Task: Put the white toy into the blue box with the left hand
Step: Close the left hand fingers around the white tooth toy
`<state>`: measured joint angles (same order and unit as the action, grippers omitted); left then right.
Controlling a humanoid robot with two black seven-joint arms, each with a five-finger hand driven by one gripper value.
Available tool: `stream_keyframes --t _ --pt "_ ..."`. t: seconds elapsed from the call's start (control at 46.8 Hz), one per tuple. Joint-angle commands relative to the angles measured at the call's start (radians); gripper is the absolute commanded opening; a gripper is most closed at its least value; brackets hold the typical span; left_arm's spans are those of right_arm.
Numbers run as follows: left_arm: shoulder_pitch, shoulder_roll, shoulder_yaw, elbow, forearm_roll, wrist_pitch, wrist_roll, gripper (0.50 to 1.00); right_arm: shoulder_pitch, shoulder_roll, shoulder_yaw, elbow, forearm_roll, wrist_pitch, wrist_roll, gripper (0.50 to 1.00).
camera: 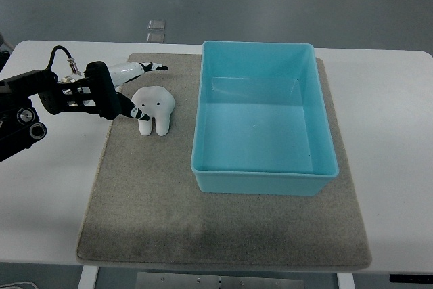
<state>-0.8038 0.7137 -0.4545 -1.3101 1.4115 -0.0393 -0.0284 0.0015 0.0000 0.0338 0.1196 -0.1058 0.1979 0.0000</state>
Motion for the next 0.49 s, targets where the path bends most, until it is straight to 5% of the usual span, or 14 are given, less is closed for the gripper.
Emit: stream_keyframes --t 0.0,0.15,0.47 --pt "0.000 -0.013 0.008 0.012 0.004 0.006 0.001 0.979 0.000 0.000 0.000 0.000 0.000 0.000 0.000 0.936" --pt "0.000 -0.025 0.010 0.023 0.020 0.004 0.001 0.969 0.000 0.000 0.000 0.000 0.000 0.000 0.000 0.936" --pt "-0.002 -0.031 0.025 0.029 0.024 0.001 0.005 0.846 0.000 0.000 0.000 0.000 0.000 0.000 0.000 0.936"
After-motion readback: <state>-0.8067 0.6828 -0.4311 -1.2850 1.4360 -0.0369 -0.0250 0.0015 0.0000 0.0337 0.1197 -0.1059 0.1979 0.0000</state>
